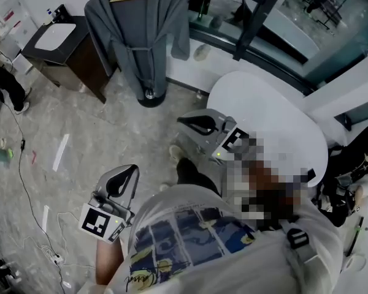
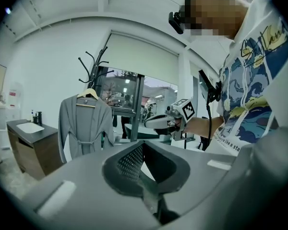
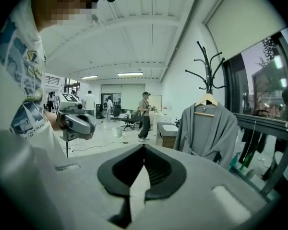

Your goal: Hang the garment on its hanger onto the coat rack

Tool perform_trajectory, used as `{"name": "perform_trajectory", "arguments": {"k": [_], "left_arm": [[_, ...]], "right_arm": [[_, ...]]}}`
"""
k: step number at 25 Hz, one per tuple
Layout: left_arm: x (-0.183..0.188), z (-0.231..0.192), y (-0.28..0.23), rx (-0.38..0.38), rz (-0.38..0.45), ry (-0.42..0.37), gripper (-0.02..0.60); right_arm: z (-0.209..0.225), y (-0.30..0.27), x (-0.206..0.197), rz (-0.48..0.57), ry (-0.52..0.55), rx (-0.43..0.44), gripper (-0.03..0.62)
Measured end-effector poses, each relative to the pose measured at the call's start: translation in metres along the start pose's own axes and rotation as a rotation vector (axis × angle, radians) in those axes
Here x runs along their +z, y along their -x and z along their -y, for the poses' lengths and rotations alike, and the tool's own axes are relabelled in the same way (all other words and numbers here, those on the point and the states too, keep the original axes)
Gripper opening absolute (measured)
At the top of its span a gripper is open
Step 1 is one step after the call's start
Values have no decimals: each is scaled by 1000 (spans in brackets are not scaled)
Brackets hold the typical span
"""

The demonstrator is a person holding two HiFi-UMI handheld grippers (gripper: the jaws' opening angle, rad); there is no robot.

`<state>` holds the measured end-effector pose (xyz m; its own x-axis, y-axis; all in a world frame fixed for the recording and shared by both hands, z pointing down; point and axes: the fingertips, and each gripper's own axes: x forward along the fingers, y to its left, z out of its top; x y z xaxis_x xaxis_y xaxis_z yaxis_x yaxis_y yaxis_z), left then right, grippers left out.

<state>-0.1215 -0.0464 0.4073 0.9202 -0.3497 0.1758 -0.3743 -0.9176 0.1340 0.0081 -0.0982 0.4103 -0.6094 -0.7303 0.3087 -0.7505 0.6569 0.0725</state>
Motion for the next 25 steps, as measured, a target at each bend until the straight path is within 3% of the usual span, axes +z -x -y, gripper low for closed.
{"name": "perform_trajectory", "arguments": {"k": [10, 25], "left_arm": [[-7, 15, 1, -3, -25, -5, 2], [-6, 18, -4, -20, -31, -3, 2]], "right_arm": [[-35, 9, 2, -5, 52, 48, 3], [-49, 2, 5, -21, 94, 88, 2]]}}
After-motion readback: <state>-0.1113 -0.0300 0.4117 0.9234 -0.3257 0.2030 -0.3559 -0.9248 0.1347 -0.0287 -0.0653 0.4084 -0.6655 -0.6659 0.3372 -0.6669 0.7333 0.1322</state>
